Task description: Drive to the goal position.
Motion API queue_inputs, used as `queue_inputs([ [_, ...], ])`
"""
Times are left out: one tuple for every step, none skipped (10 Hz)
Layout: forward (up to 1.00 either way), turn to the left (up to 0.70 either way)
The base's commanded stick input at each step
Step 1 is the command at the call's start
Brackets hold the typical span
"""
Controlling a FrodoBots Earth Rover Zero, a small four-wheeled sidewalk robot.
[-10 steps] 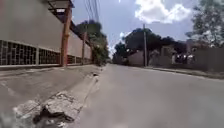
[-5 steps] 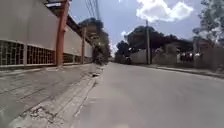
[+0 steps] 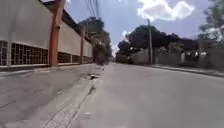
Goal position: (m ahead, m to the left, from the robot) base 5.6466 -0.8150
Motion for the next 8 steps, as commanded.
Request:
queue_inputs([
  [1.00,0.00],
  [1.00,0.00],
  [1.00,0.00],
  [1.00,0.00],
  [1.00,-0.11],
  [1.00,-0.10],
  [1.00,-0.08],
  [1.00,-0.07],
])
